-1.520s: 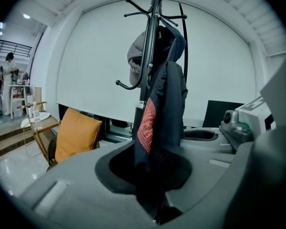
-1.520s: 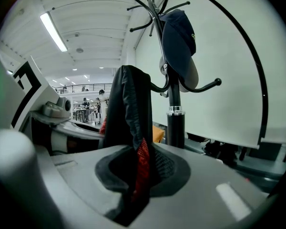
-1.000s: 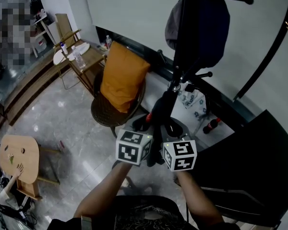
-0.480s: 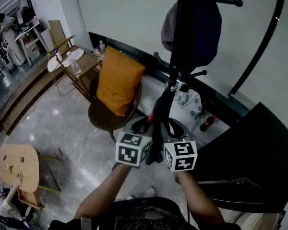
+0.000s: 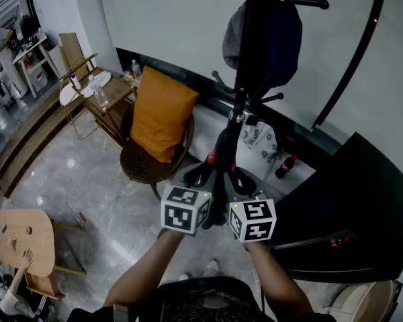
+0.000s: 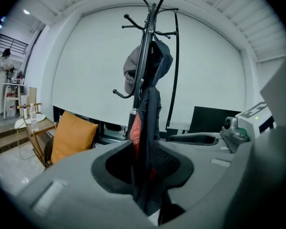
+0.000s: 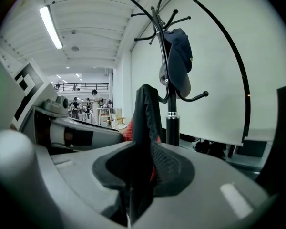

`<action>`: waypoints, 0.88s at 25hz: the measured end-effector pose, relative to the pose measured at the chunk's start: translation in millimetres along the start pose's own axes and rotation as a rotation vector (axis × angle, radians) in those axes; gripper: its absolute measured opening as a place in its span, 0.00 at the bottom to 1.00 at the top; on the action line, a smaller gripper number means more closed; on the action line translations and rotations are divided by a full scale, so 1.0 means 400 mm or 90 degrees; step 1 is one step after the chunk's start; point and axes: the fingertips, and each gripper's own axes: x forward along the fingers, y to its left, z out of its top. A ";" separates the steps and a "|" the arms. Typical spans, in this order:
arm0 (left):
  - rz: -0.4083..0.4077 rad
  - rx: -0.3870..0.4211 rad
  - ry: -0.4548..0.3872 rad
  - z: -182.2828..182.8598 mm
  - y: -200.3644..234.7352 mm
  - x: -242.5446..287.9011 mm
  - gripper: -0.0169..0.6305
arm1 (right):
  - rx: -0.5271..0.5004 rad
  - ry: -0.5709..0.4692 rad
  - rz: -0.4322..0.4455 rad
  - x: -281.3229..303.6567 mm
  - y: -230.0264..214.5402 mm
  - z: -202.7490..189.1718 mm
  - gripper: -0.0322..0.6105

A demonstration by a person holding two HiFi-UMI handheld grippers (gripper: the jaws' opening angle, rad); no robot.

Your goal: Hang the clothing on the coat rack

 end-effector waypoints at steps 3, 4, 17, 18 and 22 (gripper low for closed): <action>-0.008 0.008 0.001 -0.005 -0.009 -0.017 0.16 | 0.002 -0.003 -0.001 -0.017 0.016 0.000 0.19; -0.010 0.008 0.003 -0.009 -0.012 -0.024 0.16 | 0.002 -0.004 -0.001 -0.023 0.022 0.001 0.19; -0.051 0.013 0.013 -0.042 -0.049 -0.123 0.15 | 0.000 -0.009 -0.021 -0.104 0.105 -0.007 0.13; -0.055 0.014 0.014 -0.044 -0.050 -0.132 0.15 | 0.000 -0.010 -0.023 -0.109 0.112 -0.007 0.12; -0.065 0.015 0.012 -0.051 -0.051 -0.161 0.15 | 0.002 -0.015 -0.028 -0.130 0.142 -0.001 0.07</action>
